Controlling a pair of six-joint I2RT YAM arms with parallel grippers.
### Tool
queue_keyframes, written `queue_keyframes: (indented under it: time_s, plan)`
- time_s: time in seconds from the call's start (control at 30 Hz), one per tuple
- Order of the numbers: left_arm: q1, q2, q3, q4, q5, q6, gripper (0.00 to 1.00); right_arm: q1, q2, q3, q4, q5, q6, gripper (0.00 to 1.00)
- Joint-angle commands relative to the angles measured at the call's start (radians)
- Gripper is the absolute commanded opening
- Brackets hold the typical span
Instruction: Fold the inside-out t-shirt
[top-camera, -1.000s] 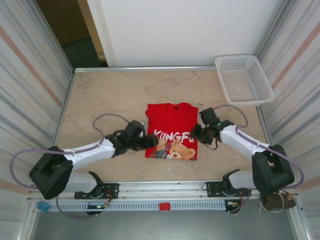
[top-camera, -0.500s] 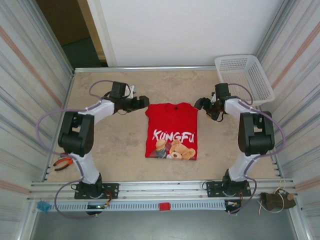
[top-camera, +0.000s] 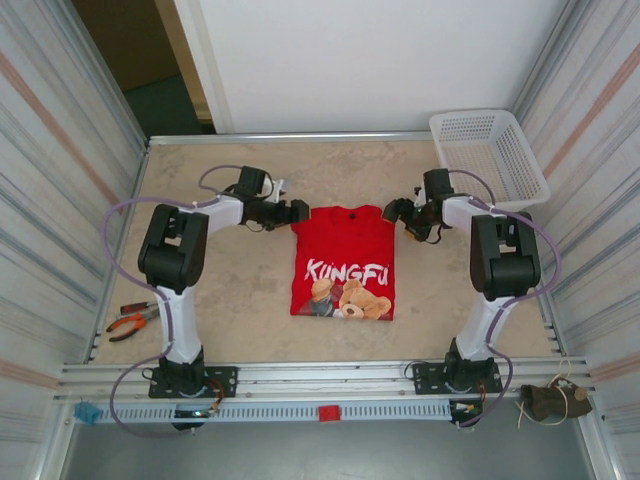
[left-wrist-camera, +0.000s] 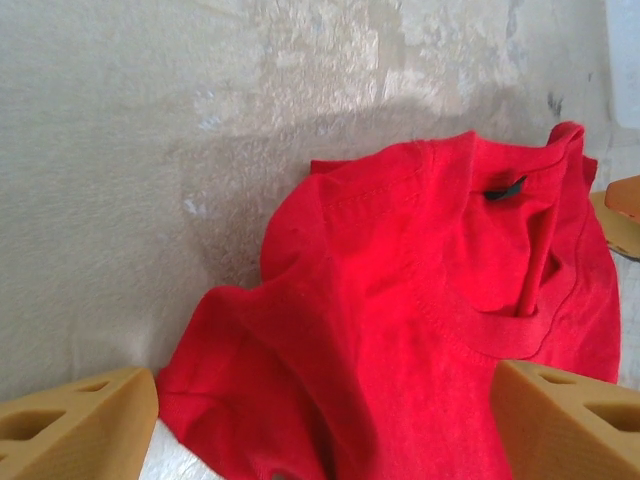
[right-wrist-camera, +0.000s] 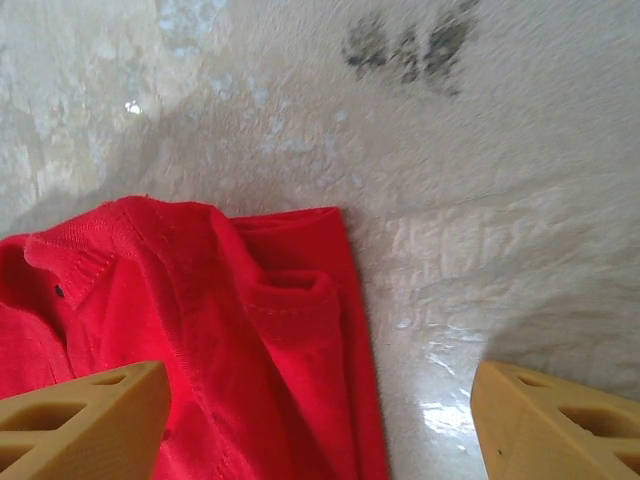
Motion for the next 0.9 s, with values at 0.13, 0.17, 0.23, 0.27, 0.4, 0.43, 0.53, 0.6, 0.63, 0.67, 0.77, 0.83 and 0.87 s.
queue_keyframes:
  time_s: [0.13, 0.17, 0.23, 0.27, 0.4, 0.43, 0.53, 0.6, 0.63, 0.67, 0.77, 0.83, 0.87]
  plan:
    - [-0.046, 0.039, 0.015, 0.025, 0.028, 0.006, 0.86, 0.084, 0.035, 0.004, 0.036, -0.026, -0.003, 0.7]
    - [-0.048, 0.043, 0.012, 0.031, 0.031, 0.003, 0.86, 0.092, 0.039, 0.005, 0.044, -0.029, 0.002, 0.69]
    - [-0.054, 0.051, 0.011, 0.036, 0.035, -0.002, 0.86, 0.102, 0.052, 0.01, 0.053, -0.03, 0.012, 0.68]
    - [-0.056, 0.052, 0.01, 0.038, 0.034, -0.002, 0.86, 0.106, 0.057, 0.012, 0.057, -0.028, 0.015, 0.68]
    - [-0.066, 0.086, 0.021, 0.056, 0.057, -0.014, 0.83, 0.107, 0.065, 0.014, 0.069, -0.011, 0.029, 0.68]
    - [-0.068, 0.09, 0.023, 0.062, 0.064, -0.018, 0.82, 0.107, 0.066, 0.015, 0.071, -0.009, 0.032, 0.67]
    - [-0.083, 0.114, 0.038, 0.074, 0.082, -0.028, 0.77, 0.106, 0.076, 0.022, 0.083, -0.011, 0.046, 0.66]
    - [-0.091, 0.126, 0.04, 0.083, 0.089, -0.034, 0.71, 0.107, 0.082, 0.025, 0.094, -0.018, 0.055, 0.64]
    - [-0.094, 0.13, 0.037, 0.095, 0.093, -0.04, 0.68, 0.107, 0.083, 0.024, 0.103, -0.023, 0.061, 0.63]
    - [-0.096, 0.131, 0.028, 0.113, 0.098, -0.047, 0.66, 0.107, 0.085, 0.021, 0.111, -0.028, 0.064, 0.61]
    - [-0.097, 0.122, -0.009, 0.184, 0.116, -0.082, 0.61, 0.107, 0.087, 0.014, 0.135, -0.045, 0.069, 0.55]
    - [-0.097, 0.117, -0.025, 0.206, 0.118, -0.092, 0.59, 0.107, 0.087, 0.009, 0.153, -0.053, 0.074, 0.51]
    - [-0.097, 0.117, -0.024, 0.204, 0.117, -0.092, 0.59, 0.107, 0.088, 0.007, 0.162, -0.06, 0.076, 0.49]
